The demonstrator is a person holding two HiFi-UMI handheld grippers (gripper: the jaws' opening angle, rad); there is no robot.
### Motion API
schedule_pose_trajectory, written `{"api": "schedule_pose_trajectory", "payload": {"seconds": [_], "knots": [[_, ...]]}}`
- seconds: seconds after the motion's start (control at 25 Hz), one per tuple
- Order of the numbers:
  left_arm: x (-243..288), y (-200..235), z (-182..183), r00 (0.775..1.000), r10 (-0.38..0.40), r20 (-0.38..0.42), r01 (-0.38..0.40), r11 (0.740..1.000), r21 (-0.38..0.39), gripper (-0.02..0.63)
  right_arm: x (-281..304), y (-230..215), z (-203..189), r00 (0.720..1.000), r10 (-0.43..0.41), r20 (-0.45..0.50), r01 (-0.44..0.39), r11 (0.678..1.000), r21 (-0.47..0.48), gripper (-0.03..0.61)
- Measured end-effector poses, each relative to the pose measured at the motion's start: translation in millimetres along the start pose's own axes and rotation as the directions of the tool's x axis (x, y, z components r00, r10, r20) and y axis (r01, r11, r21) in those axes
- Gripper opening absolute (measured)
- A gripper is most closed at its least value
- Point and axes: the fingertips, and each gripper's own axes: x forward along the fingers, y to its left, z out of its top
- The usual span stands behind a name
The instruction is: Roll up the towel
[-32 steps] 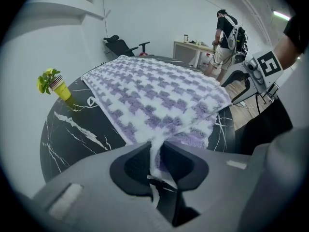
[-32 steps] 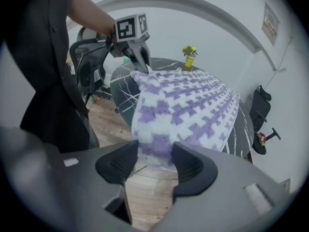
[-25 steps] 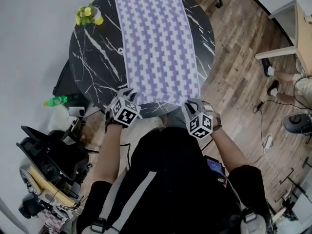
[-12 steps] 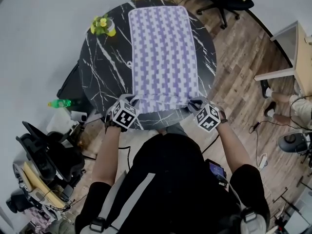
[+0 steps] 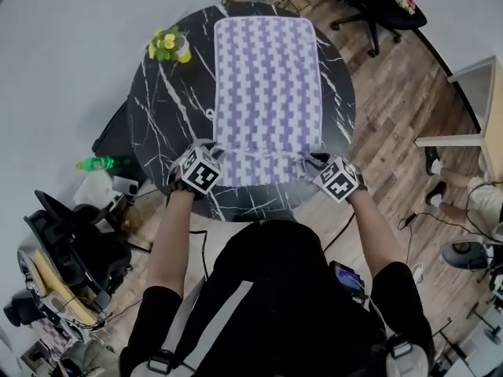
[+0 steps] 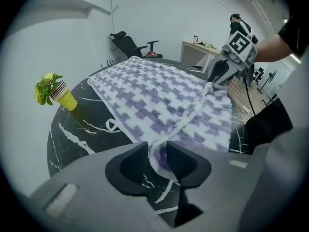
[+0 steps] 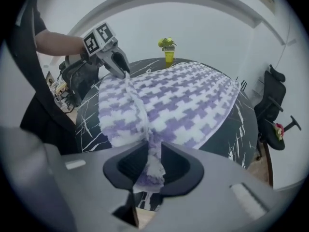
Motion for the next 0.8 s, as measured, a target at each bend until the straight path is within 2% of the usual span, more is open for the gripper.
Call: {"api": "schedule_pose_trajectory", "payload": {"seconds": [0.12,0.24,0.4,0.52,0.68,0.8], "knots": [[6.8,15.7,-0.2,1.000,0.023,-0.010,-0.023,0.999,-0.023,0.141,-1.5,-15.0,4.5,0.999,0.016,0.042,-0.019,0.997,0.072,0.107],[8.3,32.5,0.3,0.998,0.061,0.001,-0.060,0.996,-0.062,0.141,-5.1,-33.5,5.1,0.997,-0.006,0.072,-0.004,0.991,0.132,0.107],[9.8,37.1,-4.4,0.996,0.082,-0.027,-0.084,0.993,-0.085,0.141,-11.1,-63.9,3.6,0.988,-0.130,0.083,0.115,0.979,0.166,0.101],[8.5,41.3,-8.4,0.991,0.132,-0.036,-0.136,0.983,-0.122,0.141,-16.6,-82.7,4.8,0.972,-0.219,0.089,0.199,0.961,0.195,0.097],[1.7,46.5,6.8,0.983,0.173,0.058,-0.164,0.976,-0.146,0.141,-25.8,-95.6,4.9,0.954,-0.285,0.093,0.255,0.935,0.248,0.097],[-5.8,53.0,17.6,0.972,0.214,0.098,-0.197,0.967,-0.159,0.141,-38.3,-96.4,-1.0,0.937,-0.335,0.095,0.294,0.908,0.297,0.097]]}}
